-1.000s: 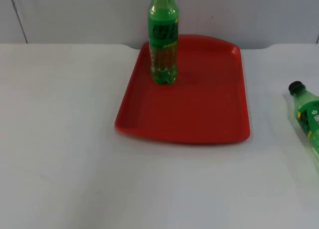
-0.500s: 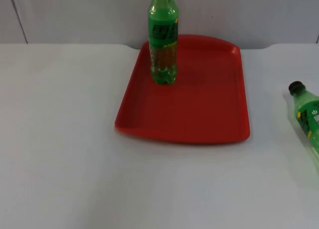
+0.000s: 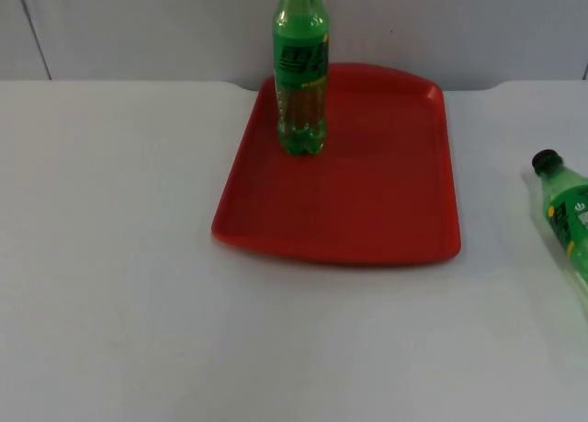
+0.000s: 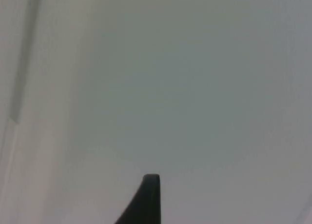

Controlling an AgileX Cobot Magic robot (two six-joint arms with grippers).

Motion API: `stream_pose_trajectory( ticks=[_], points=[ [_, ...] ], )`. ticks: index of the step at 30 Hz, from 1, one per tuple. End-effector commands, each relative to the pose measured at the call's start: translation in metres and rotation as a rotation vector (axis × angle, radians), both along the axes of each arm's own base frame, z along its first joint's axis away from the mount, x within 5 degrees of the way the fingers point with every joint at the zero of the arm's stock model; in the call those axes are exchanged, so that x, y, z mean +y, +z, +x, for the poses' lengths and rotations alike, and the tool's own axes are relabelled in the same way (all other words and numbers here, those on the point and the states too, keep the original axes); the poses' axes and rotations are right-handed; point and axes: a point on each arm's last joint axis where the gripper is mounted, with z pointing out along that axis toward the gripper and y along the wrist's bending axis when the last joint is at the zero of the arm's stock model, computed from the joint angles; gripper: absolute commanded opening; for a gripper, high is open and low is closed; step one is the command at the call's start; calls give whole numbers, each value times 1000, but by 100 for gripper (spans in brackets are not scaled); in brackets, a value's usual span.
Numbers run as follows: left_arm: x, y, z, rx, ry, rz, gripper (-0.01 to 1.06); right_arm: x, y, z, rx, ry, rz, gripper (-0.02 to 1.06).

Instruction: Place the bottle upright on the tray.

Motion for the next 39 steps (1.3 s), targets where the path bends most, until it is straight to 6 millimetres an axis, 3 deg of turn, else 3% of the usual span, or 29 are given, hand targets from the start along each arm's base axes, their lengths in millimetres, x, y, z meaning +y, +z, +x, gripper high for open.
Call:
stream_pose_trajectory(
  ticks=[1,7,11,14,16,20,22,26,28,31,33,39],
  points=[
    [6,20,-15,-66,96,4,90,0,0,0,-10,-4,-1,102],
    [16,55,-50,-198,334,333,90,0,0,0,-10,-4,-1,102],
    [22,51,-60,-175,447,459,90,0,0,0,-10,-4,-1,102],
    [35,28,-63,-85,593,504,90,0,0,0,-10,-4,-1,102],
    [37,22,-64,-60,610,517,90,0,0,0,-10,-4,-1,102],
    [36,-15,-72,67,587,531,90,0,0,0,-10,-4,-1,102],
    [36,-20,-73,83,585,522,90,0,0,0,-10,-4,-1,102],
    [42,-58,-81,256,628,484,90,0,0,0,-10,-4,-1,102],
    [45,-66,-83,308,648,482,90,0,0,0,-10,-4,-1,102],
    [51,-85,-91,530,699,441,90,0,0,0,-10,-4,-1,102],
    [51,-87,-91,547,695,449,90,0,0,0,-10,-4,-1,102],
    [40,-102,-95,708,560,384,90,0,0,0,-10,-4,-1,102]
  ],
)
